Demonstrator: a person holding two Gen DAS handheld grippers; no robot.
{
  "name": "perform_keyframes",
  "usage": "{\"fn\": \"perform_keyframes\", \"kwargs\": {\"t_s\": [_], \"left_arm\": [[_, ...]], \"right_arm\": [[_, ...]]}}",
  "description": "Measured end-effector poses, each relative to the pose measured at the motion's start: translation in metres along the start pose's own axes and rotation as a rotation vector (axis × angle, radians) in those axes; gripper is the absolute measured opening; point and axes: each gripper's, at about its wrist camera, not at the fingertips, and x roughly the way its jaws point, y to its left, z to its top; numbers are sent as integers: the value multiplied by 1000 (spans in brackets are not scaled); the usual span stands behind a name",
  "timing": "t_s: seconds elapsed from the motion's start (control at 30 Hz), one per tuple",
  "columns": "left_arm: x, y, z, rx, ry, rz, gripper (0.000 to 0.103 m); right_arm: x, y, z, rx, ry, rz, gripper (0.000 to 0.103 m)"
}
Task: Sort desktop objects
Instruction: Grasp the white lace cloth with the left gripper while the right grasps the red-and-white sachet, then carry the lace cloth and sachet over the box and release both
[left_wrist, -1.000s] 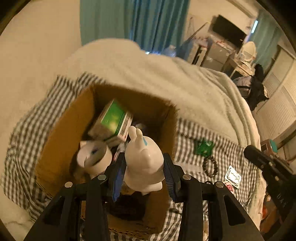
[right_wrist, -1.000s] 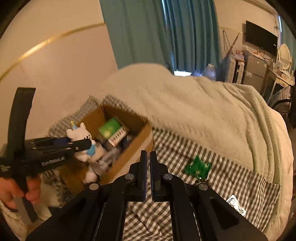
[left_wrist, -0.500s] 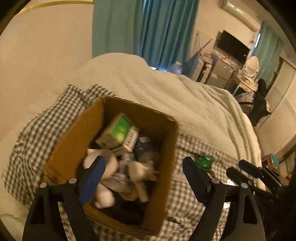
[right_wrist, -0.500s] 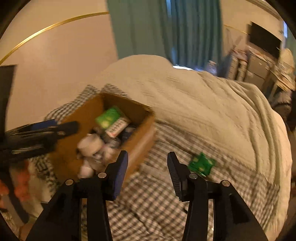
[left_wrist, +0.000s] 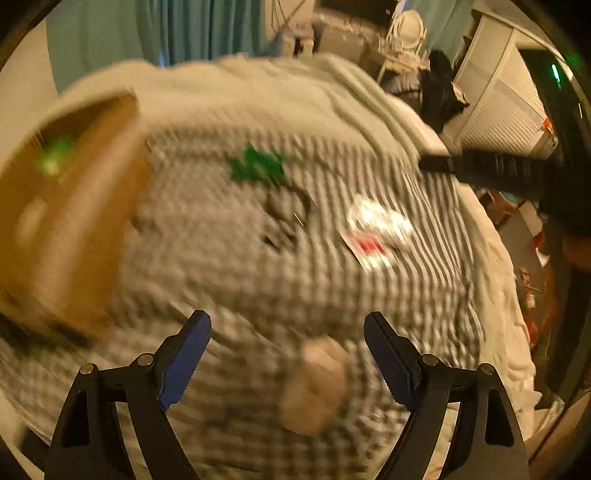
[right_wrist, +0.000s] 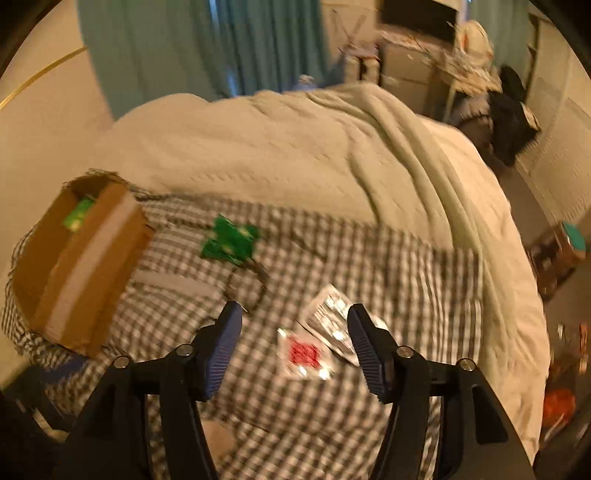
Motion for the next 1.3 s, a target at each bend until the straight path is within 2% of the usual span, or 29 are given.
{"fn": "perform_keyframes", "kwargs": {"t_s": [0.07, 0.13, 0.17, 0.2, 0.23, 0.27, 0.33, 0.4, 0.5, 0.63, 0.67, 0.7, 0.73, 0.8, 0.97, 1.0, 1.03, 1.17, 1.3], "left_arm": [[24, -13, -21, 9, 53, -1, 87], [46, -24, -39, 28, 96, 31, 87], [57, -26, -48, 37, 119, 48, 83], [67, -26, -54, 45, 142, 58, 73], [76, -26, -59, 54, 169, 74, 40], [82, -25, -60, 60, 194, 88, 18], [86, -23, -59, 83, 211, 112, 17], [81, -23, -51, 84, 177, 125, 16], [67, -17, -31, 29, 109, 109, 16], [53, -7, -6, -16, 45, 114, 16], [52, -3, -2, -32, 37, 104, 16], [52, 0, 2, -46, 30, 100, 16], [52, 5, 8, -58, 26, 99, 16], [53, 14, 14, -75, 25, 98, 16], [64, 28, 16, -114, 50, 111, 16], [65, 30, 14, -117, 52, 116, 16], [64, 32, 14, -117, 52, 121, 16], [55, 33, 16, -114, 29, 137, 16], [33, 37, 24, -126, -9, 117, 16]], "right_arm": [[6, -12, -10, 11, 21, -5, 61], [11, -18, -20, 15, 40, -4, 63], [14, -19, -23, 14, 53, 1, 65], [20, -18, -26, 9, 65, 9, 67], [24, -16, -29, 2, 73, 18, 67], [31, -12, -31, -10, 85, 33, 67], [43, -4, -34, -37, 107, 48, 70], [57, 4, -40, -61, 130, 43, 72], [87, 11, -48, -57, 185, 47, 73], [122, 12, -58, -44, 228, 4, 72], [127, 12, -59, -31, 236, 6, 73], [134, 10, -61, -13, 243, 6, 78], [139, 8, -62, 8, 232, 11, 85], [144, 4, -61, 34, 211, 30, 87], [153, -2, -57, 47, 203, 42, 87], [151, 0, -57, 31, 198, 29, 73], [150, 0, -56, 12, 198, 21, 47], [137, 15, -55, -85, 197, -4, 41], [108, 27, -55, -66, 180, 51, 39]]}}
